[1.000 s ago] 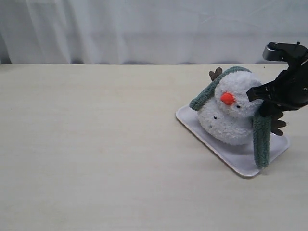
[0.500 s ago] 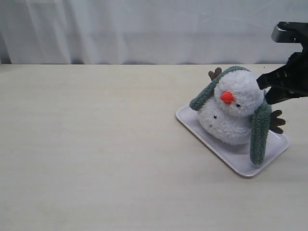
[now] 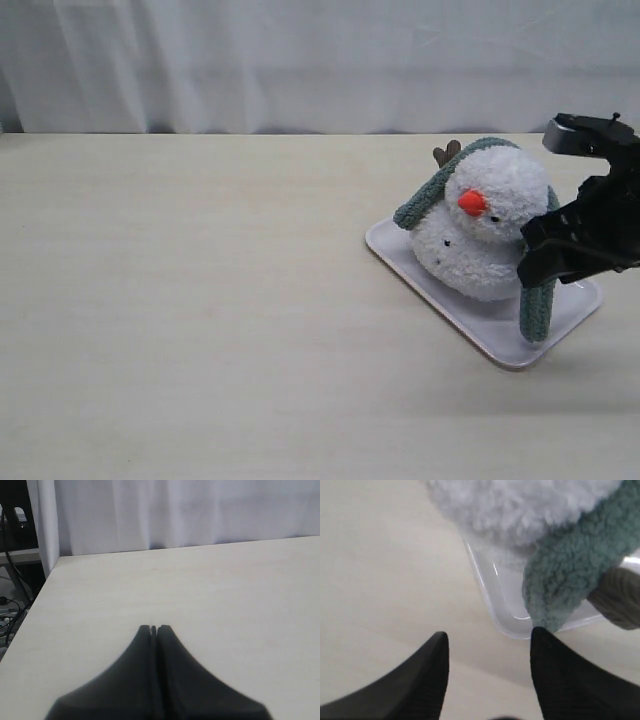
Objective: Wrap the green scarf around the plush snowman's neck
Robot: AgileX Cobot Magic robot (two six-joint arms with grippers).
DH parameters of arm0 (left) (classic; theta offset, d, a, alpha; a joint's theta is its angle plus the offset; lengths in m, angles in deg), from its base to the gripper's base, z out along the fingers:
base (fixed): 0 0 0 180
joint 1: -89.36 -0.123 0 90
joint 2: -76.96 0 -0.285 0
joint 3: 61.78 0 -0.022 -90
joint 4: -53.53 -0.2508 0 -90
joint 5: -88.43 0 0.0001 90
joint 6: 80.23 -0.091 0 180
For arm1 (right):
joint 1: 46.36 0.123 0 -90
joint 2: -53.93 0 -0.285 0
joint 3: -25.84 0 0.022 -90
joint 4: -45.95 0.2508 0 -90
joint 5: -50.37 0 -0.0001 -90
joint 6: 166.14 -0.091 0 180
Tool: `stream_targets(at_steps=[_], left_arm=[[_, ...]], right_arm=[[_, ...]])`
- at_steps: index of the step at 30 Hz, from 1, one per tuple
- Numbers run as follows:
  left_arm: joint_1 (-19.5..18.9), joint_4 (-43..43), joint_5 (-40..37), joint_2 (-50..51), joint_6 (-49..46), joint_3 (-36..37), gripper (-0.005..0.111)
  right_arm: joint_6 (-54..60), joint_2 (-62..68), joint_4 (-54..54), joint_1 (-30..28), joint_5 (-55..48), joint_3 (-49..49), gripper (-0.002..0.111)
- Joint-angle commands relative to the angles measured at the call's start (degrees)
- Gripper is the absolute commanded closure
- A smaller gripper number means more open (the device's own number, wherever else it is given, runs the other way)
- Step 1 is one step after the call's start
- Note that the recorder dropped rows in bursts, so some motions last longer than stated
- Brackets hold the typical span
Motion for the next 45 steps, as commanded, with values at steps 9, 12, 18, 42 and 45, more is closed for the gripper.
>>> stream_targets(at_steps=[9,12,18,42,45], left_arm=[[0.0,0.1,0.4,-0.2,-0.1,0.2,0.107],[0.0,0.1,0.4,-0.2,-0.1,0.2,0.107],[0.0,0.1,0.4,-0.2,-0.1,0.2,0.107],[0.0,0.1,0.4,-0.2,-0.1,0.2,0.107],[0.0,0.1,0.4,-0.2,-0.1,0.2,0.107]], right_arm=[[-4.2,-0.3,-3.7,0.1,10.7,7.1,0.059],[-0.7,-0.3,-0.9,0.1,16.0,8.9,0.059],[2.0,0.1,1.7,0.1,21.3,9.0,0.059],[9.3,6.7,18.1,0.1,19.6,9.0,0.104],[15.7,6.7,24.7,0.1,17.1,9.0,0.104]])
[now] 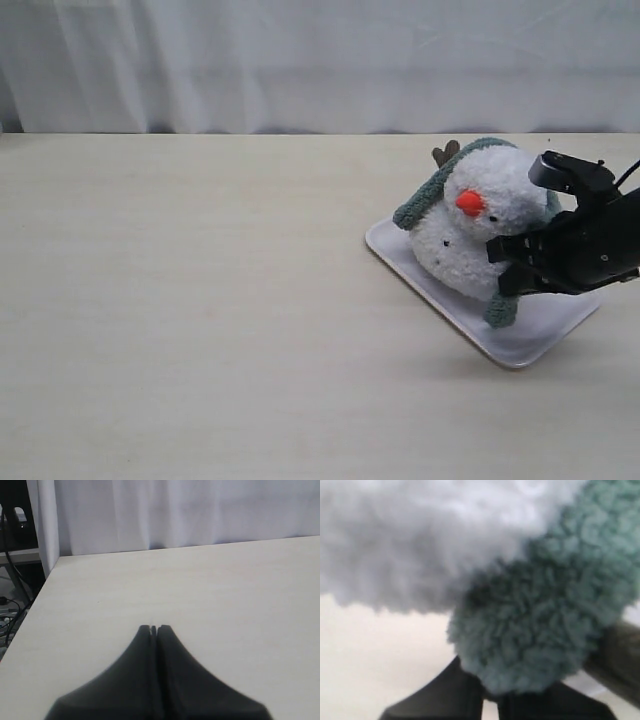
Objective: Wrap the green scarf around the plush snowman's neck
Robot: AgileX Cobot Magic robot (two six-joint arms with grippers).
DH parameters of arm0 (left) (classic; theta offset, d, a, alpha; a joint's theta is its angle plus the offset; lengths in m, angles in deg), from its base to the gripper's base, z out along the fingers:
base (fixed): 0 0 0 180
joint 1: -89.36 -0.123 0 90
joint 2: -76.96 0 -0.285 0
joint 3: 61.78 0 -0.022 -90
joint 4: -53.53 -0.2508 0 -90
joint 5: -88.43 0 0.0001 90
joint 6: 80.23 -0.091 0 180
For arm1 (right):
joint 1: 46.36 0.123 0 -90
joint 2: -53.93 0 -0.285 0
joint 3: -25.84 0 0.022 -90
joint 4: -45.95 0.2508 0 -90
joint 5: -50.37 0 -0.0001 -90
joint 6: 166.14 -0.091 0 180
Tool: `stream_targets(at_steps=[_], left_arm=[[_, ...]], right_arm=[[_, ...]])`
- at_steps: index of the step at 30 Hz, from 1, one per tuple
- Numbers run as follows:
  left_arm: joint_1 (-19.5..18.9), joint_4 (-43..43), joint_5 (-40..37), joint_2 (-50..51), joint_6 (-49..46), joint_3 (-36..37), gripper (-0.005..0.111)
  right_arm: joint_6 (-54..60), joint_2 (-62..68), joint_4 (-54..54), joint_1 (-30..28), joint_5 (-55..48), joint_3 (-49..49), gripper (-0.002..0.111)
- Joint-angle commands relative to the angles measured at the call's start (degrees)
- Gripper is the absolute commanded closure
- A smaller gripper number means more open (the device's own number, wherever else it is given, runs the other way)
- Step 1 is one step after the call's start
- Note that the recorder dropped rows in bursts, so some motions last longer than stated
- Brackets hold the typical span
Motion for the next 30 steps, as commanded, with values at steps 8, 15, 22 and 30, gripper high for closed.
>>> stream_targets(at_steps=[8,15,22,30], left_arm=[[0.0,0.1,0.4,-0.2,-0.1,0.2,0.107],[0.0,0.1,0.4,-0.2,-0.1,0.2,0.107],[0.0,0.1,0.4,-0.2,-0.1,0.2,0.107],[0.0,0.1,0.4,-0.2,-0.1,0.2,0.107]], right_arm=[[16.5,0.7,14.0,0.1,-1.2,0.3,0.104],[16.9,4.7,15.6,0.1,-1.4,0.3,0.104],[19.0,3.1,17.7,0.1,-10.4,-2.7,0.066],[16.4,-3.8,16.8,0.1,-14.9,-2.7,0.047]])
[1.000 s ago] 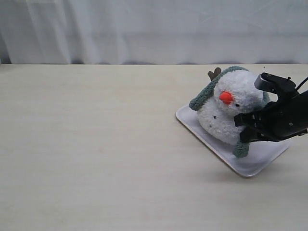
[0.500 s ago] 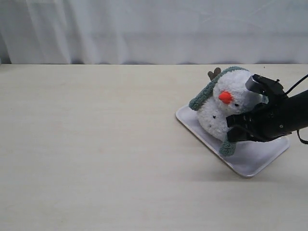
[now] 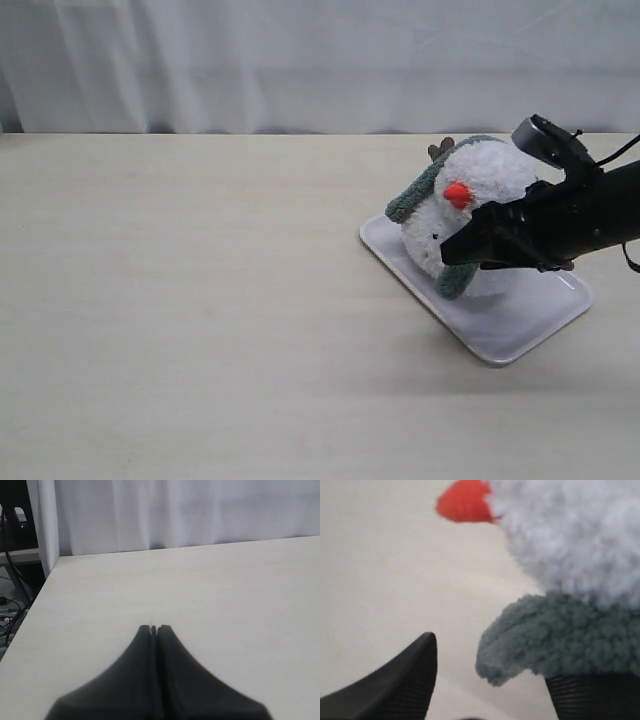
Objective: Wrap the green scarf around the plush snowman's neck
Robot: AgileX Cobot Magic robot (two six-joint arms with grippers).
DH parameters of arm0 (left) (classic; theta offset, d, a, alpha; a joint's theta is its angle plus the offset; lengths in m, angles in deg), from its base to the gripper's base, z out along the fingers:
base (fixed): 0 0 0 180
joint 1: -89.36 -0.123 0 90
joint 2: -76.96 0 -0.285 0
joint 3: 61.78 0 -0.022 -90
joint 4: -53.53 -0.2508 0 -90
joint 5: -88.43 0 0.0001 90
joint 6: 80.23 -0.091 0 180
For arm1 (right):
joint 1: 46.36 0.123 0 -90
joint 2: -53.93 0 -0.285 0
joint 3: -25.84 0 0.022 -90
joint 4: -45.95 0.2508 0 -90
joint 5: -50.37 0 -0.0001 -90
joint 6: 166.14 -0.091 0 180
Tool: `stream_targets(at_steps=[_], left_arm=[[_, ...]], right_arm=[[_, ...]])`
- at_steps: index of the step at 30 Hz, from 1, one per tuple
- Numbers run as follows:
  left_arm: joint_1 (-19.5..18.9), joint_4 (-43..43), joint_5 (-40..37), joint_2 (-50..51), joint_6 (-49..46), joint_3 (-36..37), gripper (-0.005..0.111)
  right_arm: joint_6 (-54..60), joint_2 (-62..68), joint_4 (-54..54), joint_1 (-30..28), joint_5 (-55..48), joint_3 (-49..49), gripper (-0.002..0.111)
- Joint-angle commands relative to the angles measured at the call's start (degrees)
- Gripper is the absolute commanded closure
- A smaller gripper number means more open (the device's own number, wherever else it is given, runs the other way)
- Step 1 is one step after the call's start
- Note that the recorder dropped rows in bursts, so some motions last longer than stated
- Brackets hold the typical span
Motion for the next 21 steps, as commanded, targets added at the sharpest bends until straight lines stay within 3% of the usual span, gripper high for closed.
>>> stream_targets(at_steps=[1,6,13,21], left_arm=[[0.0,0.1,0.4,-0.2,-0.1,0.2,0.107],[0.0,0.1,0.4,-0.2,-0.1,0.2,0.107],[0.0,0.1,0.4,-0.2,-0.1,0.2,0.107],[0.0,0.1,0.4,-0.2,-0.1,0.2,0.107]], right_arm=[[-1.4,-3.0,-0.9,0.1,-4.0,-0.4,0.047],[-4.3,-4.1,-1.7,0.1,-13.5,-0.4,0.047],[-7.7,-4.1,-3.1,0.1,-18.9,-0.4,0.047],[1.9,-6.5,8.4,0.1,-23.3,-0.4,0.048]])
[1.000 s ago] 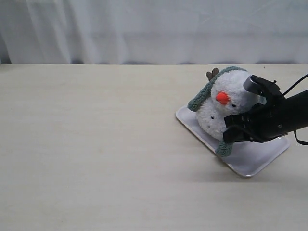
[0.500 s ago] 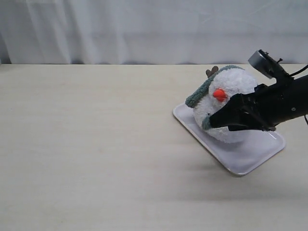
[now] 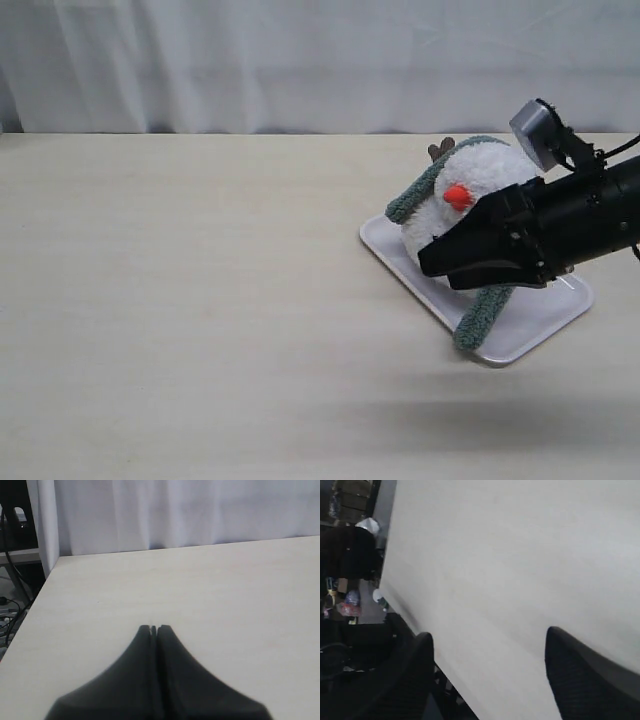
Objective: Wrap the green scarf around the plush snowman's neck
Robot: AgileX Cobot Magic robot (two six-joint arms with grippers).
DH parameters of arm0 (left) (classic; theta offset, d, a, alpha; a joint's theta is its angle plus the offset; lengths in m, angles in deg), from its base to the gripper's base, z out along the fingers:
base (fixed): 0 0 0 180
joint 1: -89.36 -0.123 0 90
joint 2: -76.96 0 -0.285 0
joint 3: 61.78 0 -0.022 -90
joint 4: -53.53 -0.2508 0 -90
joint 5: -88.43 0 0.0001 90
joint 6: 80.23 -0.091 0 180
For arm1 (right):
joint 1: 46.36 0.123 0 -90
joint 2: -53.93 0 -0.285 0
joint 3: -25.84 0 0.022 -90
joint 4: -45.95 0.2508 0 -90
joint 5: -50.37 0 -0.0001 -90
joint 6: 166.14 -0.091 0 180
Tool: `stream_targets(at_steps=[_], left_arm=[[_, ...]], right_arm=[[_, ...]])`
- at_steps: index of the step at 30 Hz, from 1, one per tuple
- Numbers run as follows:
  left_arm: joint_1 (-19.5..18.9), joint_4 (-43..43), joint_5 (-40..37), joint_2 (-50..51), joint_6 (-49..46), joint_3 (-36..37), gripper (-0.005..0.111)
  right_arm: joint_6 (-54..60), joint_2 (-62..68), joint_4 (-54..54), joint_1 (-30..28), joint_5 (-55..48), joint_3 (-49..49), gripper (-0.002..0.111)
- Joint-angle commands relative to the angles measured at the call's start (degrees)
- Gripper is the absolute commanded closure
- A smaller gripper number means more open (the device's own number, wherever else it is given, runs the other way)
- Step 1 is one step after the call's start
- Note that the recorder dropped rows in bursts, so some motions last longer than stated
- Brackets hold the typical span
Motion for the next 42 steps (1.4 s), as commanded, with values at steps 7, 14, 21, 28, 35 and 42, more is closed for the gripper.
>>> stream_targets(at_steps=[7,14,21,28,35,42], left_arm=[[0.0,0.1,0.4,-0.2,-0.1,0.2,0.107],[0.0,0.1,0.4,-0.2,-0.1,0.2,0.107],[0.0,0.1,0.4,-0.2,-0.1,0.2,0.107],[0.0,0.1,0.4,-0.2,-0.1,0.2,0.107],[0.0,0.1,0.4,-0.2,-0.1,0.2,0.107],[0.0,0.1,0.4,-0.2,-0.1,0.2,0.107]], right_arm=[[8.2,-8.0,3.0,0.1,1.6,-3.4,0.076],[4.2,-17.2,-7.7,0.1,18.1,-3.7,0.101],[-3.1,-27.4,-14.7,0.1,35.6,-1.0,0.104],[-13.9,-27.1,-24.2,0.1,34.9,-0.8,0.104],[-13.5,-16.3,-24.3,0.1,29.2,-1.9,0.065],[-11.5,-4.7,-24.3,0.1,28.5,-9.3,0.034]])
